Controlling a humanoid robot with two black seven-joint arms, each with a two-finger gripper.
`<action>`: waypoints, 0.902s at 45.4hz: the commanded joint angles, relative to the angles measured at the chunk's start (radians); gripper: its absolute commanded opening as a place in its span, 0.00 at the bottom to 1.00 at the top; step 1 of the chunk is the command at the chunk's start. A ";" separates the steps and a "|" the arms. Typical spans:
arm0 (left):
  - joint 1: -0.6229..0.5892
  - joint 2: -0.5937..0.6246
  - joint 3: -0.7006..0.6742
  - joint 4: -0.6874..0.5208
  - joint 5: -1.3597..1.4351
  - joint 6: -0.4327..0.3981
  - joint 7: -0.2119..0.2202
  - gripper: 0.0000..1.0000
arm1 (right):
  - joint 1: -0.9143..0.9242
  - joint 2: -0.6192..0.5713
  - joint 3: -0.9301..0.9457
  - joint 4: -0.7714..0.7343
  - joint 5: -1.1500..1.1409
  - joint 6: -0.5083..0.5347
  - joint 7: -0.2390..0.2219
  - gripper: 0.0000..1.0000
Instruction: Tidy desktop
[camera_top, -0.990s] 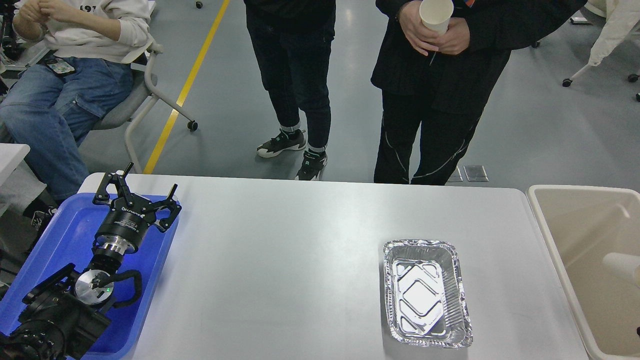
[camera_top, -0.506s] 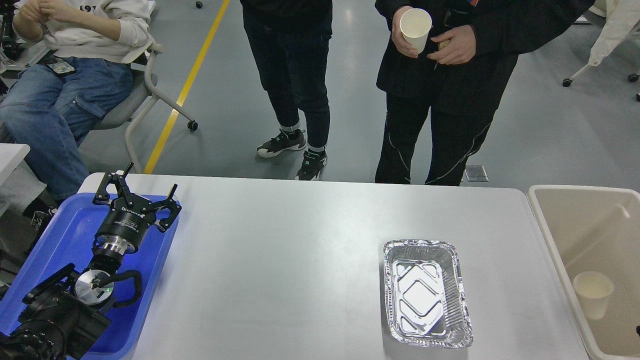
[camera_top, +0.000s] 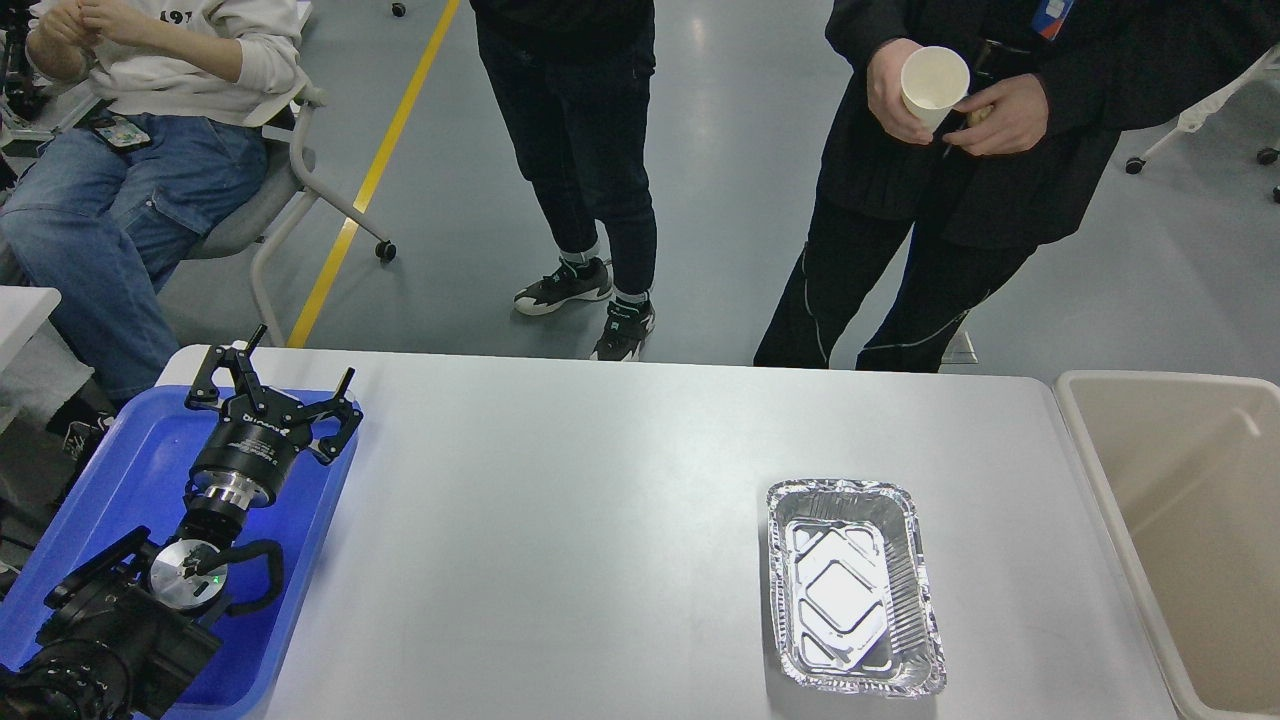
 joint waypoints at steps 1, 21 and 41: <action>0.000 0.000 0.000 0.000 0.000 0.000 0.000 1.00 | 0.004 -0.024 0.071 0.005 0.021 0.024 -0.003 0.96; 0.000 0.002 0.000 0.000 -0.002 0.000 0.000 1.00 | 0.191 -0.042 0.168 0.003 0.061 0.053 -0.006 0.97; 0.000 0.002 0.000 0.000 -0.002 0.000 0.000 1.00 | 0.244 -0.145 0.360 0.198 0.061 0.114 -0.011 1.00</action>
